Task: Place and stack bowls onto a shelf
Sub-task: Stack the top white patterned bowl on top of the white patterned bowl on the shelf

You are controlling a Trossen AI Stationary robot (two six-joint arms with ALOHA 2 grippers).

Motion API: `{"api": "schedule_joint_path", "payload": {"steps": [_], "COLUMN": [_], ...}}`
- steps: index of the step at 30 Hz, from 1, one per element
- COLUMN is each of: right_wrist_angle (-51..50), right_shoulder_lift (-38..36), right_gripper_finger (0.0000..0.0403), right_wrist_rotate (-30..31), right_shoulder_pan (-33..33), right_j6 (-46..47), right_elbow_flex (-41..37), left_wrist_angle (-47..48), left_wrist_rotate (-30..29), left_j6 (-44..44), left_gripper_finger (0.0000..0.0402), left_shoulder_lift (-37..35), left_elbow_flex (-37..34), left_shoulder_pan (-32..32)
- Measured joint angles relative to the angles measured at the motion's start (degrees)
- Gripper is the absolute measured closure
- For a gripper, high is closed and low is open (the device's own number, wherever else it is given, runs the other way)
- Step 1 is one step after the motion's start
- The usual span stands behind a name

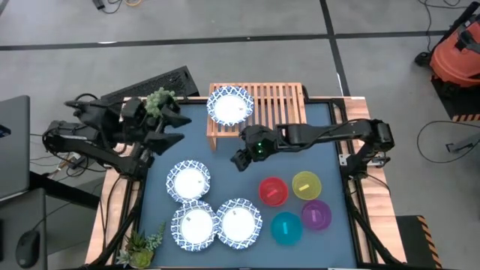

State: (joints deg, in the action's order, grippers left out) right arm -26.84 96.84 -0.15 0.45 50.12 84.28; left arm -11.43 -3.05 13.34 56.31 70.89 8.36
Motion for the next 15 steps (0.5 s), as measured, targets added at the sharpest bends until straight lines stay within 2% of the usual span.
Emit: {"api": "schedule_joint_path", "payload": {"steps": [5,9,12,15], "right_wrist_angle": [0.3,2.0,7.7,10.5], "right_shoulder_lift": [0.2,3.7,7.6,11.9], "right_gripper_finger": [0.0211,0.0211,0.0211,0.0211], "right_wrist_rotate": [0.1,0.3,-0.9,-5.1], "right_shoulder_pan": [-0.2,0.5,1.1,1.1], "right_j6": [1.1,0.6,0.6,1.2], "right_elbow_flex": [-2.5,-2.7,-2.5,-1.7], "left_wrist_angle": [17.8,30.1,35.7,38.0], "left_wrist_rotate": [-9.9,-16.5,-20.3,-23.0], "left_j6": [9.8,18.7,25.4,29.7], "left_gripper_finger": [0.02,0.02,0.02,0.02], "left_shoulder_lift": [0.0,0.0,0.0,-0.4], "left_elbow_flex": [2.3,2.5,2.5,2.5], "left_shoulder_pan": [0.0,0.0,0.0,-0.8]}}
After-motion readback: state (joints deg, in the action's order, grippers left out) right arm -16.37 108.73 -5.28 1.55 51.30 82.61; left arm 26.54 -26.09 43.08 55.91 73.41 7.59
